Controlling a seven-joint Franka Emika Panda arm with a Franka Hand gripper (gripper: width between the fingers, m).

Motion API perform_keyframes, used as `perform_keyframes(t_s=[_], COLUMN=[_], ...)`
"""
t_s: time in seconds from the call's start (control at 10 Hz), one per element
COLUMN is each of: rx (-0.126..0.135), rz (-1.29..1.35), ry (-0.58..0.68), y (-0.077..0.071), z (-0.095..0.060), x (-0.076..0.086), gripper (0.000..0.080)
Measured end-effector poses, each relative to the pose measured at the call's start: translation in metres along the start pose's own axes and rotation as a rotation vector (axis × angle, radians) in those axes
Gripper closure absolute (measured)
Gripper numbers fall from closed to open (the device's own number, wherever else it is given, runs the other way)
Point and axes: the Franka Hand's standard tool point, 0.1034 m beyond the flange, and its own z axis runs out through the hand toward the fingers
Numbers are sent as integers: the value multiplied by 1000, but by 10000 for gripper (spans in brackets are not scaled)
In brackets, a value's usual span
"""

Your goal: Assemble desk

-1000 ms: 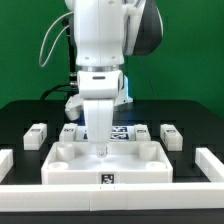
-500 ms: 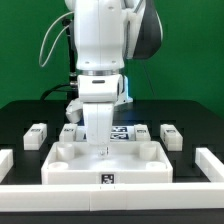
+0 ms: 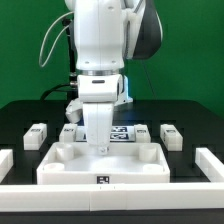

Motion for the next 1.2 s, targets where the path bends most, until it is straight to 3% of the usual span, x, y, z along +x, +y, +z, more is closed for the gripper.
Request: perform_keyframes(t_s=[0.5,0.8,1.0,1.1,1.2], rx=[0,-8,-20,-29,-19], rz=[-1,-30,-9,19,25], ry=[0,25,44,46,42], y=[0,2,13,22,23], z=[0,1,1,1,1], x=[0,39,66,71,71], gripper=[744,744,744,744,744])
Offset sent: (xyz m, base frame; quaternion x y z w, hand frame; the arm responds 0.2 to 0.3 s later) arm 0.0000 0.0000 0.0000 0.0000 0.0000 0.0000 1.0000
